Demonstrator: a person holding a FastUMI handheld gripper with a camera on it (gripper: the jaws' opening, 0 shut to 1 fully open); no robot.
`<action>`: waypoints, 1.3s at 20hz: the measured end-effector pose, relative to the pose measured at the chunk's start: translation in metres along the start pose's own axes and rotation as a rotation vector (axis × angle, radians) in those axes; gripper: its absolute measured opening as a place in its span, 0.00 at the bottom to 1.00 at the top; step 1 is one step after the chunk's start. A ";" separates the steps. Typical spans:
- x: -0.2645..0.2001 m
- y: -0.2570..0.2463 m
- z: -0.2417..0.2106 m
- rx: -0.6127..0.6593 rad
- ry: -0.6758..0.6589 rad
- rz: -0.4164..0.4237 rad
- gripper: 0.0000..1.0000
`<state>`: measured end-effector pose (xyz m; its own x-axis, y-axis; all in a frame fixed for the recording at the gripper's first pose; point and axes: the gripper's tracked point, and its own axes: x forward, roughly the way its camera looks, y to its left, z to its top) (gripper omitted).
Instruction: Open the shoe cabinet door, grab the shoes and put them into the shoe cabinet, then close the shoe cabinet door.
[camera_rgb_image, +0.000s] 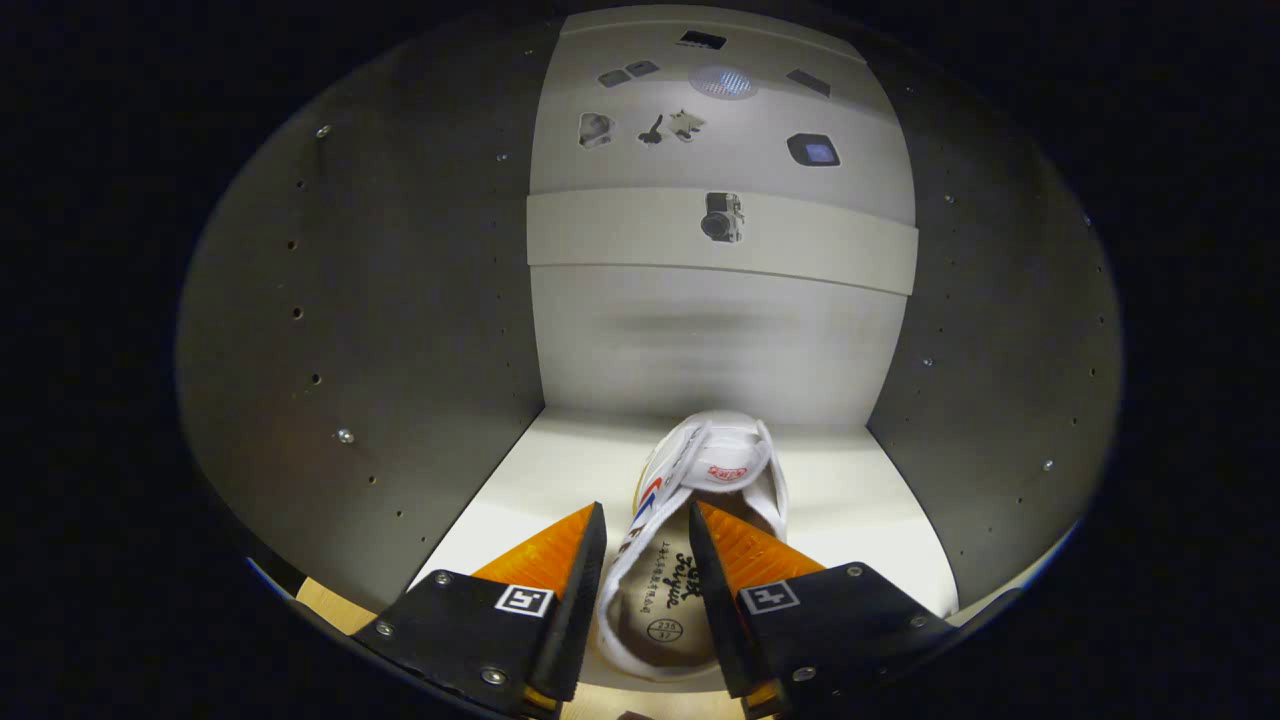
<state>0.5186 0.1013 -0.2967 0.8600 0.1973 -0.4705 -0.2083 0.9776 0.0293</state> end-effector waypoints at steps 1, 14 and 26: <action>-0.008 0.001 0.003 0.003 -0.011 -0.005 0.55; -0.163 0.022 -0.002 0.076 -0.083 -0.140 0.83; -0.316 0.002 -0.019 0.126 -0.146 -0.198 0.85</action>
<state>0.2378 0.0396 -0.1648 0.9382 0.0011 -0.3462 0.0221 0.9978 0.0630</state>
